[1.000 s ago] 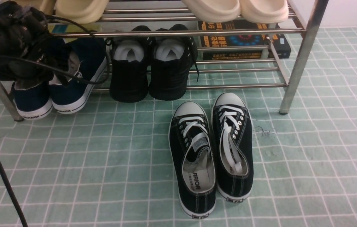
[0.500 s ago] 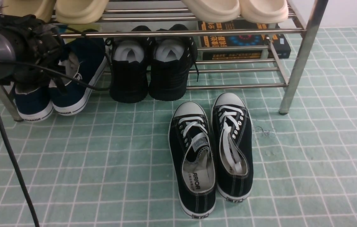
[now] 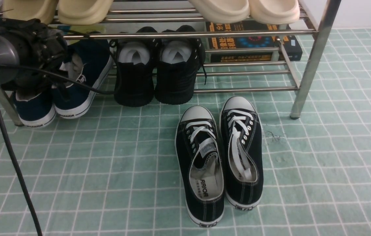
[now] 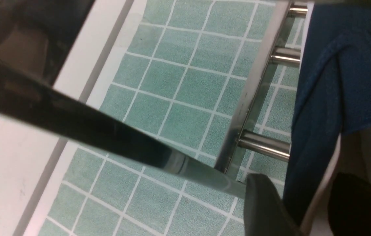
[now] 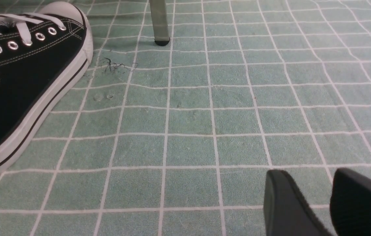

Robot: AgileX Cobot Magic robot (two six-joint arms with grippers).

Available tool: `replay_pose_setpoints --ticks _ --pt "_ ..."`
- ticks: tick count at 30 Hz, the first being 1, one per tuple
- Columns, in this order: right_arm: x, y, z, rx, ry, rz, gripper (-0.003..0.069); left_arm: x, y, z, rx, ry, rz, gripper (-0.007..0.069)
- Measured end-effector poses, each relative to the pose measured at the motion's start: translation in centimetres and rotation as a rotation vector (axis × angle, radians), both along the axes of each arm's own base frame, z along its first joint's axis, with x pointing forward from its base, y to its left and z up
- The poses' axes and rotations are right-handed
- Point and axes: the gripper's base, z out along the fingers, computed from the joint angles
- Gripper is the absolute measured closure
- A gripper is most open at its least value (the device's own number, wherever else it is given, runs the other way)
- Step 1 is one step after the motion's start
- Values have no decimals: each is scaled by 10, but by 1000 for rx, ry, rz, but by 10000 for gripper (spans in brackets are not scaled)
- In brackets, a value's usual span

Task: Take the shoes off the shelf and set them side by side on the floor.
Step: 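Grasp the leftmost shoe on the bottom shelf of the shoe rack with the left gripper, then set the held shoe down on the floor in front of the rack with the left gripper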

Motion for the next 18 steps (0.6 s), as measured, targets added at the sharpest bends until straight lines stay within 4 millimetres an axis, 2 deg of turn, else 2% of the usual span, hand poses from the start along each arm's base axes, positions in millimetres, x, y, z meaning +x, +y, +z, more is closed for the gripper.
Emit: replay_pose_setpoints --ticks 1,4,6,14,18 --pt "0 0 0 0 0 0 421 0 0 0 0 0 0 361" --pt "0 0 0 0 0 0 421 0 0 0 -4 4 1 510" --pt "0 0 0 0 0 0 421 -1 -1 -1 -19 11 3 571" --pt "0 0 0 0 0 0 421 -11 -5 11 -79 62 -25 573" --pt "0 0 0 0 0 0 421 -25 -5 32 -121 67 -17 573"
